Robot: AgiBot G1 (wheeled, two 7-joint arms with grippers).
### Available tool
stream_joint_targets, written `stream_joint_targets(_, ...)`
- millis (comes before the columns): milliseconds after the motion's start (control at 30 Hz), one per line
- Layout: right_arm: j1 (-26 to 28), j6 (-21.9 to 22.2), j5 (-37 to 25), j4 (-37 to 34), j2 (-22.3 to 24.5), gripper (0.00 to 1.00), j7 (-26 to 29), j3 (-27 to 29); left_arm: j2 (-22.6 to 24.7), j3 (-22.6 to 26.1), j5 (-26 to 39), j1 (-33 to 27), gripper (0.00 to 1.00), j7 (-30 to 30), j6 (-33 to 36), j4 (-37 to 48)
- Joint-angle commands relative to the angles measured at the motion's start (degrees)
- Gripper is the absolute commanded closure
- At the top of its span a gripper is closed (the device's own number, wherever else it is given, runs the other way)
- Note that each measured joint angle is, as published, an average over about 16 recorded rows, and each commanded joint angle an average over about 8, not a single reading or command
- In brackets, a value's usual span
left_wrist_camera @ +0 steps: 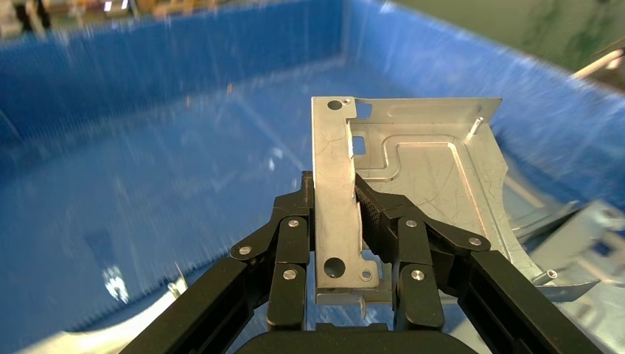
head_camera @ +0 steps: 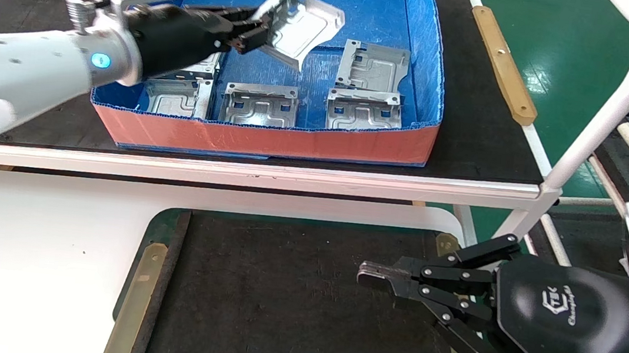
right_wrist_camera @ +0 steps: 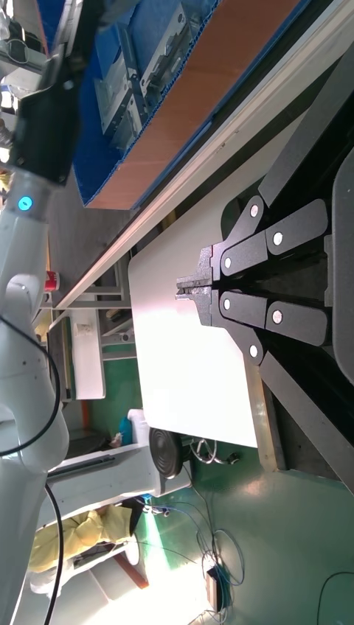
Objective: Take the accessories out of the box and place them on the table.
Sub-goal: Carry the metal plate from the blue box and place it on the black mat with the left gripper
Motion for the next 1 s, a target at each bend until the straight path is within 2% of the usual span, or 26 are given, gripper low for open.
stream_joint_targets(33,0.0,0.0,0.0,0.0,0.0,0.96,0.0,0.0,-1.6,-1.4,-2.1,1.0,1.00,2.0,1.3,-2.6)
stream_joint_targets(267,0.0,0.0,0.0,0.0,0.0,0.08,0.0,0.0,-7.1,-8.4,-12.6,4.3,1.00,13.4,11.9,-3.6)
stream_joint_targets(300,0.0,0.0,0.0,0.0,0.0,0.00,0.0,0.0,-7.8,-9.1,-13.8,4.7,1.00,15.2,13.8,-3.0)
stream_joint_targets(567,0.0,0.0,0.0,0.0,0.0,0.00,0.0,0.0,-13.3,-12.5,-19.8,7.4,1.00,28.9,30.3,5.7)
stream_joint_targets(800,0.0,0.0,0.0,0.0,0.0,0.00,0.0,0.0,-16.9,-13.4,-23.0,7.6,1.00,37.4,46.2,14.0)
stream_joint_targets(1000,0.0,0.0,0.0,0.0,0.0,0.00,0.0,0.0,-18.6,-11.4,-22.8,8.3,1.00,42.7,53.2,17.6)
